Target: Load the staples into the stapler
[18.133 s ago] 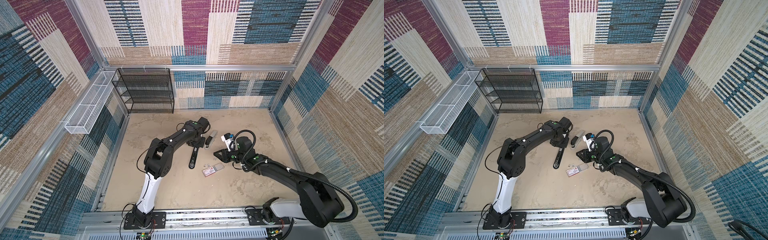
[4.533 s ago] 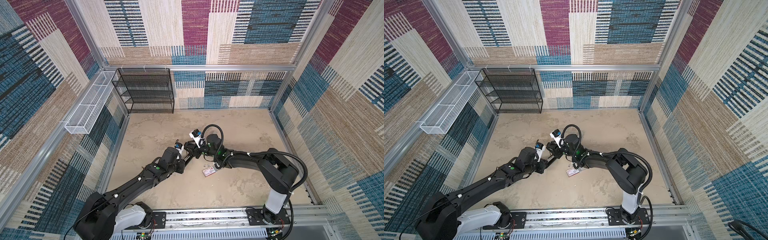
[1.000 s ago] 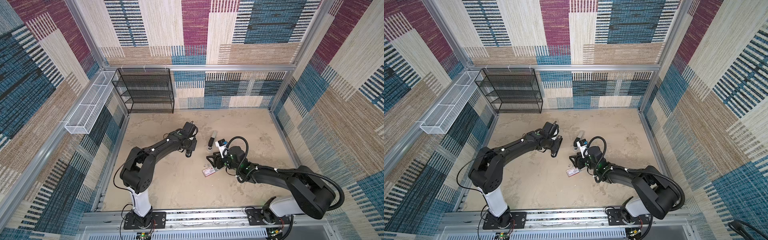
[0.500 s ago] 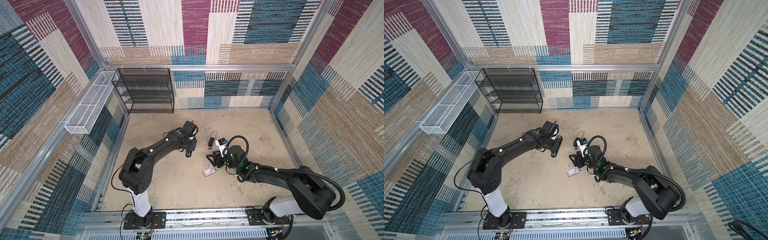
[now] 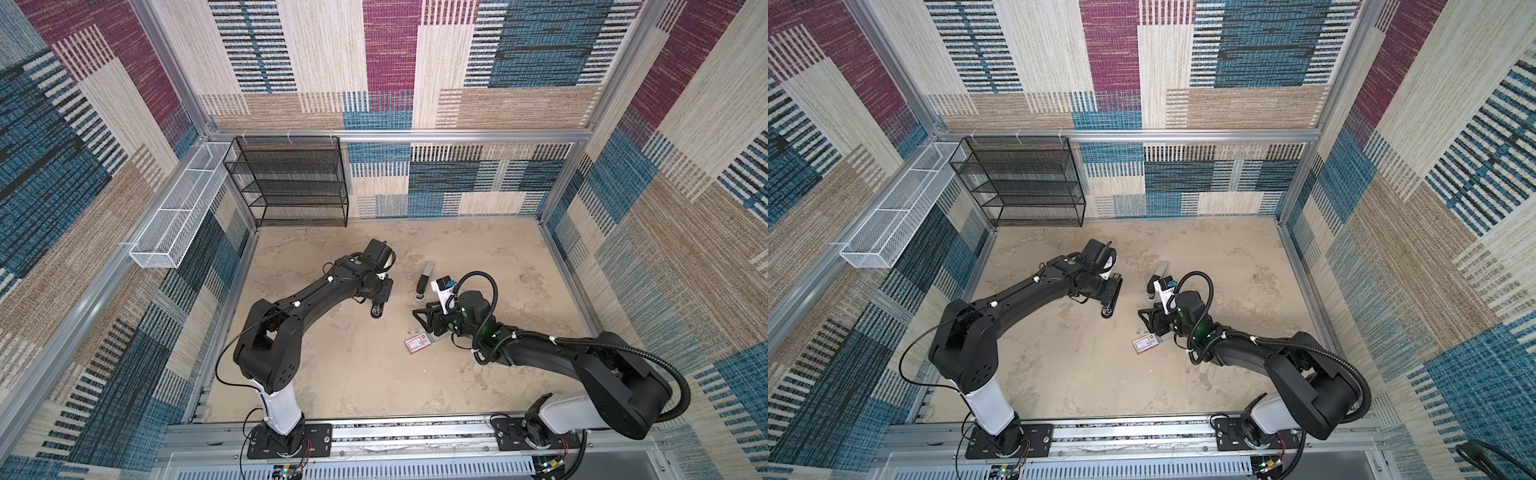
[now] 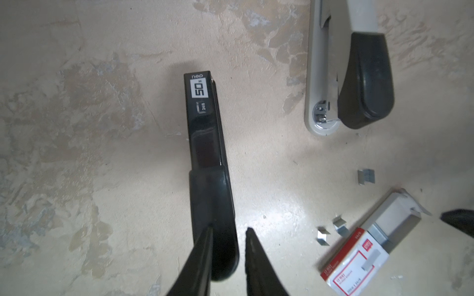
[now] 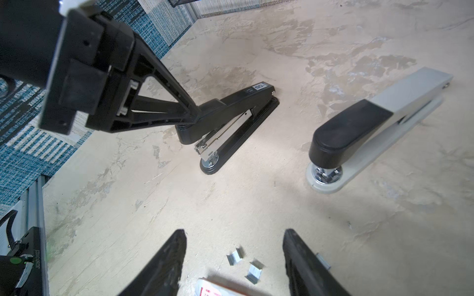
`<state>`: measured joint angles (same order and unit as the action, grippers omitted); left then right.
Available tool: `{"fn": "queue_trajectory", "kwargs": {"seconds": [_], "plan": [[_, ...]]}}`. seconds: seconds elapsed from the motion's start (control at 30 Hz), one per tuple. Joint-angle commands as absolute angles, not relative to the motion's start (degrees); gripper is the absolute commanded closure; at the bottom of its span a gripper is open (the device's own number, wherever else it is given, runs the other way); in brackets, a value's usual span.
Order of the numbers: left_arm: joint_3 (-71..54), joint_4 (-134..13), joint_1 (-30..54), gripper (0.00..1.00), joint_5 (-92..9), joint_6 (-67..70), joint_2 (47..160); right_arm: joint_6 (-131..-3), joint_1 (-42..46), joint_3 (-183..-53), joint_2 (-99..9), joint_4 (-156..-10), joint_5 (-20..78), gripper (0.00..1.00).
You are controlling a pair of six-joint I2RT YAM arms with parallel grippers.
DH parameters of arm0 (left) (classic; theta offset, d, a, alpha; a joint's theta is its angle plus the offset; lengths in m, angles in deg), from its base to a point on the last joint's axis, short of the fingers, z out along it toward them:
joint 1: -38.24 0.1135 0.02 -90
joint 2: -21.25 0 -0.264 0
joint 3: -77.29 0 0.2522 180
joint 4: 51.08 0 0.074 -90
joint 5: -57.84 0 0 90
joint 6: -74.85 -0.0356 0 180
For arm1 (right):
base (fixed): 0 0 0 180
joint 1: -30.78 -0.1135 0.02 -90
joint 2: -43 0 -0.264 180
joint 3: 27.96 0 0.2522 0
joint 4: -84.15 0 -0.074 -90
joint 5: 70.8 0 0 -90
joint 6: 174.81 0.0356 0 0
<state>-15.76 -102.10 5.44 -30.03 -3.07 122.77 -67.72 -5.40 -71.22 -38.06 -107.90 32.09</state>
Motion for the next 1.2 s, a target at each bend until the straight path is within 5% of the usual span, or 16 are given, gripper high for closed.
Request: {"fn": "queue_trajectory", "kwargs": {"seconds": [0.0,0.1,0.23,0.27,0.33,0.4,0.47,0.9,1.17], "plan": [[-16.08,-103.14,5.45,0.71,-30.67,-2.93,121.18,-67.31,-5.43,-71.73,-37.34,-108.75,31.35,0.36],[-16.06,-103.07,5.53,0.69,-29.78,-2.51,119.39,-67.22,-5.17,-72.02,-36.31,-107.76,30.87,0.35],[-14.08,-100.73,5.63,0.61,-28.03,-1.78,115.12,-66.79,-4.55,-72.35,-33.54,-105.72,28.13,0.18],[-12.61,-99.12,5.70,0.58,-27.65,-1.22,113.44,-66.93,-4.26,-72.76,-33.00,-104.73,27.05,0.01],[-8.92,-95.34,5.79,0.51,-26.75,-0.29,109.73,-67.63,-3.53,-73.77,-32.05,-102.83,26.14,0.00],[-4.79,-91.02,5.98,0.40,-26.22,0.42,105.77,-68.12,-2.92,-74.53,-30.75,-101.14,24.50,0.00],[-1.38,-88.23,6.36,0.02,-25.17,1.32,102.11,-68.59,-2.34,-75.52,-29.48,-99.31,22.40,0.00],[17.76,-82.98,13.32,0.01,-11.79,4.12,83.21,-70.66,3.91,-74.53,-19.71,-95.73,-7.26,0.00],[24.19,-76.44,20.31,0.01,-2.21,-4.81,81.67,-78.47,10.12,-61.81,-20.53,-118.55,-25.14,0.00]]}}
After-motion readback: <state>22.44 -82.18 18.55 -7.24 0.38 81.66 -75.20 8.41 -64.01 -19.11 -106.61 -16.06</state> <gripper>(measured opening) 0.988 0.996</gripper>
